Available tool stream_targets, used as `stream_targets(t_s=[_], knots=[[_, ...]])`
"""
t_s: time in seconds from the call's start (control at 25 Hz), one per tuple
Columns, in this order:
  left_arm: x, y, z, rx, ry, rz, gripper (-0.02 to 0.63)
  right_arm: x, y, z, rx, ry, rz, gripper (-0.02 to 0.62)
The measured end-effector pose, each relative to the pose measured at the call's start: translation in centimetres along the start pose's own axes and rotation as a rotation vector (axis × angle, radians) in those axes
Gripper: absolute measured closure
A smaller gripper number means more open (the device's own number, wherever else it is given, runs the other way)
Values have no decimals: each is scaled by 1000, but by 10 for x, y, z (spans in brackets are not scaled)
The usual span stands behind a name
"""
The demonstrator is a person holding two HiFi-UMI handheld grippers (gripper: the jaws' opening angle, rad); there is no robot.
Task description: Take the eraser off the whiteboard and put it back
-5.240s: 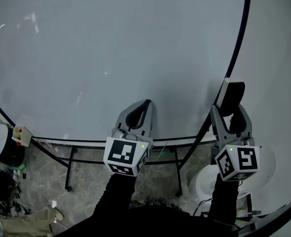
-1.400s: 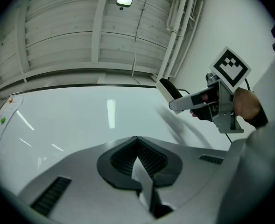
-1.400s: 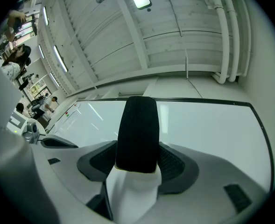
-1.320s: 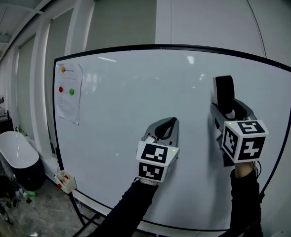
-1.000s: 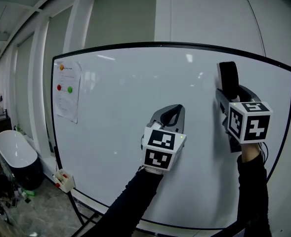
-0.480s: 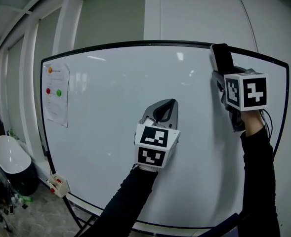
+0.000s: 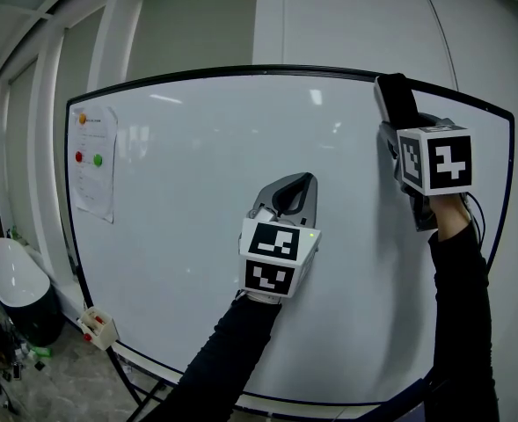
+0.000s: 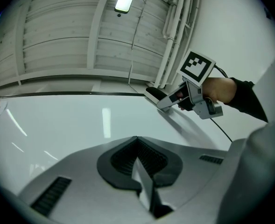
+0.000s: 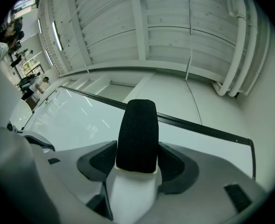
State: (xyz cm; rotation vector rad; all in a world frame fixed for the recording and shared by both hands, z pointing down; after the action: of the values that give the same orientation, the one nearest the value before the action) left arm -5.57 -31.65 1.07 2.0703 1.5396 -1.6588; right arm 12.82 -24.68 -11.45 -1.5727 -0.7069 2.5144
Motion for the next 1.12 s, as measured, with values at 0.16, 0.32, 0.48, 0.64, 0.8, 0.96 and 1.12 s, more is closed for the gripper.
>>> stream_targets(t_s=[0.16, 0.32, 0.48, 0.64, 0.8, 0.96, 1.12], knots=[[0, 1, 0, 0, -5, 1, 600, -3, 1, 1, 33, 6, -12, 318], [0, 0, -1, 4, -6, 7, 600, -3, 0, 0, 57, 31, -28, 316], [1, -3, -1, 11, -6, 6, 600, -2, -4, 1, 67, 52, -72, 290], [-1, -7, 0, 12, -12, 2, 600, -4, -16, 1, 65, 80, -118, 290], [-4, -10, -5, 10, -34, 1, 600, -14, -39, 0, 85, 105, -140, 290], [-9, -14, -13, 3, -51, -3, 600, -37, -63, 0, 133, 151, -144, 291], [-8, -18, -22, 6, -62, -6, 600, -61, -82, 2, 95, 108, -150, 295]])
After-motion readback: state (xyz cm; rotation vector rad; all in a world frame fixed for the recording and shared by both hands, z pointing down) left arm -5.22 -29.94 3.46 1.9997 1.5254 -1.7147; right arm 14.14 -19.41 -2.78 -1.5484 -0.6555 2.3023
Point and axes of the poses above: the fingertips, and each gripper's own axes: y forward along the fingers, z to its left, x out of its top, the point moved 8 cm from there along -y, backward along the fingers, and after that the axes turned 7 degrees about -x, right-handed, at the moved point
